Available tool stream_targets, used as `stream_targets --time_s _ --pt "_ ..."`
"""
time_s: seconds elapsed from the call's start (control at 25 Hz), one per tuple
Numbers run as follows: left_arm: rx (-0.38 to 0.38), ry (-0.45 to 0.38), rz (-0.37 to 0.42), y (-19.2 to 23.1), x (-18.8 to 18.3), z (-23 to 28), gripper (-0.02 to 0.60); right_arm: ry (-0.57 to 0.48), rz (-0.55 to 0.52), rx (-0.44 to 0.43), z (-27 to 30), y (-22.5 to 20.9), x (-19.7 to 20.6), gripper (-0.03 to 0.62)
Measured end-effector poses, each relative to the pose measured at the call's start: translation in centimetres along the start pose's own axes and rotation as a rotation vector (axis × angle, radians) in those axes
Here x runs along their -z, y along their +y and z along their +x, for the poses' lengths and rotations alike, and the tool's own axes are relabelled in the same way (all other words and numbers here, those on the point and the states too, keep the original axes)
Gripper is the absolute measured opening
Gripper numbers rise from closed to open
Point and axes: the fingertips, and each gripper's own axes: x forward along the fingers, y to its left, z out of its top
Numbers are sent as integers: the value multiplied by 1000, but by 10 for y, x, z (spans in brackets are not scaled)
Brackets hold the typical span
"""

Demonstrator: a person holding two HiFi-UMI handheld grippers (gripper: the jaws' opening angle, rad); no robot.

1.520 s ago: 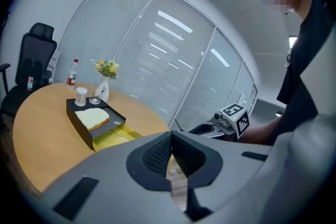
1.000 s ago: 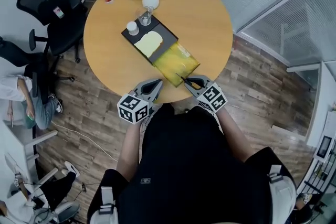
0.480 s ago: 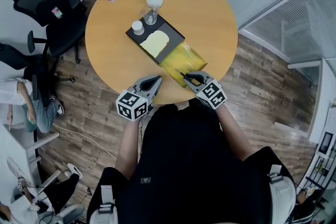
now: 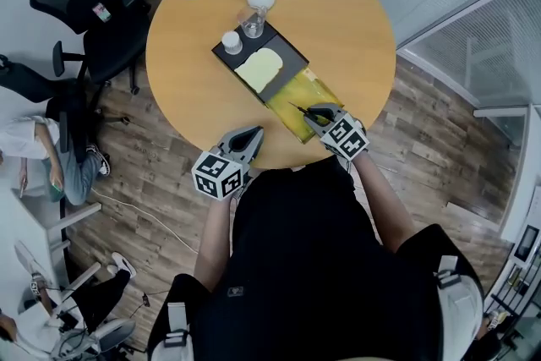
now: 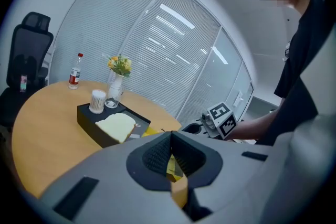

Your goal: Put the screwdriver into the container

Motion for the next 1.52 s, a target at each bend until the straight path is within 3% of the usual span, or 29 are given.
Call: stream_targets --time_s 0.68,1.52 --pt "-45 16 -20 16 -25 29 5 258 -89 -117 58 -42 34 57" --pt "-69 35 -40 28 -24 37 5 421 -77 -156 90 -46 72 57"
